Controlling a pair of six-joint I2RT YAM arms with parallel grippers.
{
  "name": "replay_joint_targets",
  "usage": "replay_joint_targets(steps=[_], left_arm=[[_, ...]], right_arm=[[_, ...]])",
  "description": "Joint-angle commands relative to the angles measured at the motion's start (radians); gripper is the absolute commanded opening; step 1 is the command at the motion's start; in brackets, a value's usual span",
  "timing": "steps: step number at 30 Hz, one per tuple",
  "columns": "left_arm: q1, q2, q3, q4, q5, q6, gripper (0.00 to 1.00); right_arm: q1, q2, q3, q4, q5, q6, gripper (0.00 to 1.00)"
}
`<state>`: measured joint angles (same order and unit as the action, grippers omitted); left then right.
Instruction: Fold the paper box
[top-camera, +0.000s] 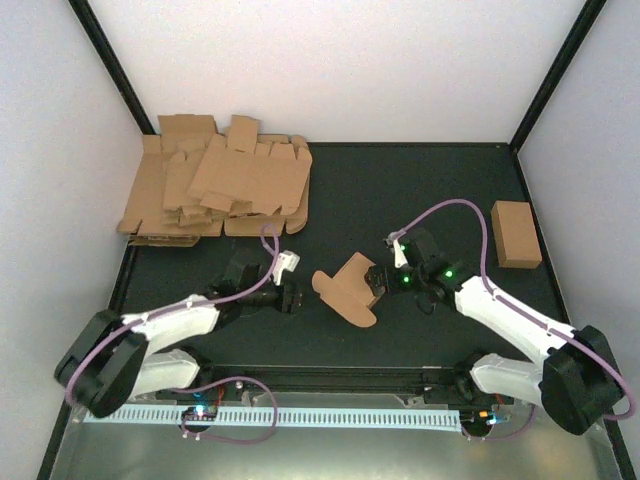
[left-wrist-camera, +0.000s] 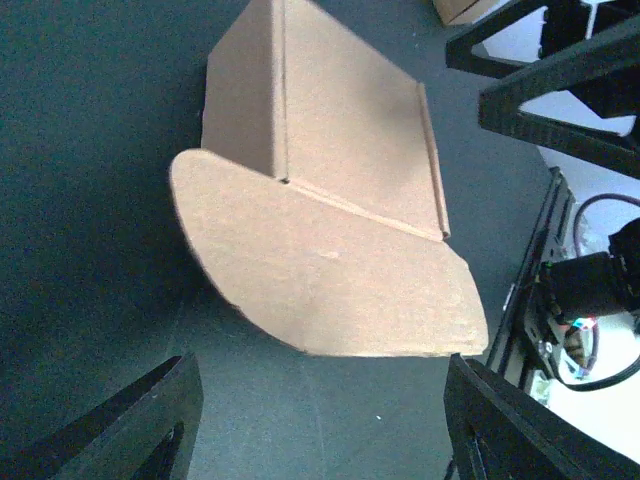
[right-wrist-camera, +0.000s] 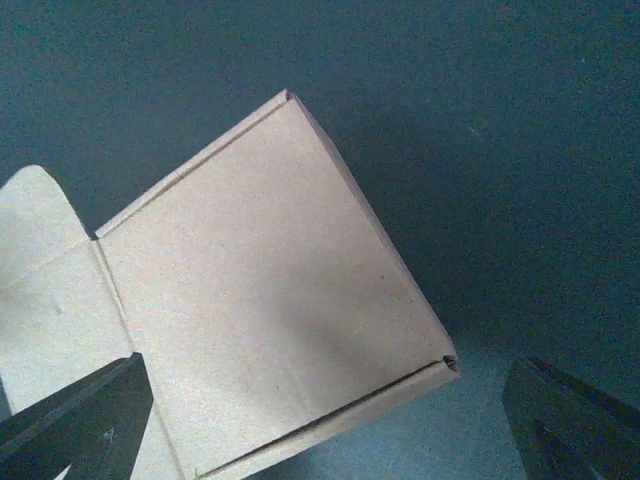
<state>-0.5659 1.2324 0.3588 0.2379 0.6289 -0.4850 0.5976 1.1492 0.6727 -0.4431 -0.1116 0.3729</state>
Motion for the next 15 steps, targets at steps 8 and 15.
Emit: replay_joint_targets(steps=[8,15], left_arm=[[-0.362,-0.438,-0.101,-0.079,-0.55,0.487,0.71],[-0.563,-0.352,-0.035,-0.07,-0.694,0.879,0.76]], right_arm=[[-0.037,-0.074,-0.008,0.044,-0.036,-0.001,0.99],[-0.045,-0.102,-0.004,0.044,-0.029,-0.013,0.99]])
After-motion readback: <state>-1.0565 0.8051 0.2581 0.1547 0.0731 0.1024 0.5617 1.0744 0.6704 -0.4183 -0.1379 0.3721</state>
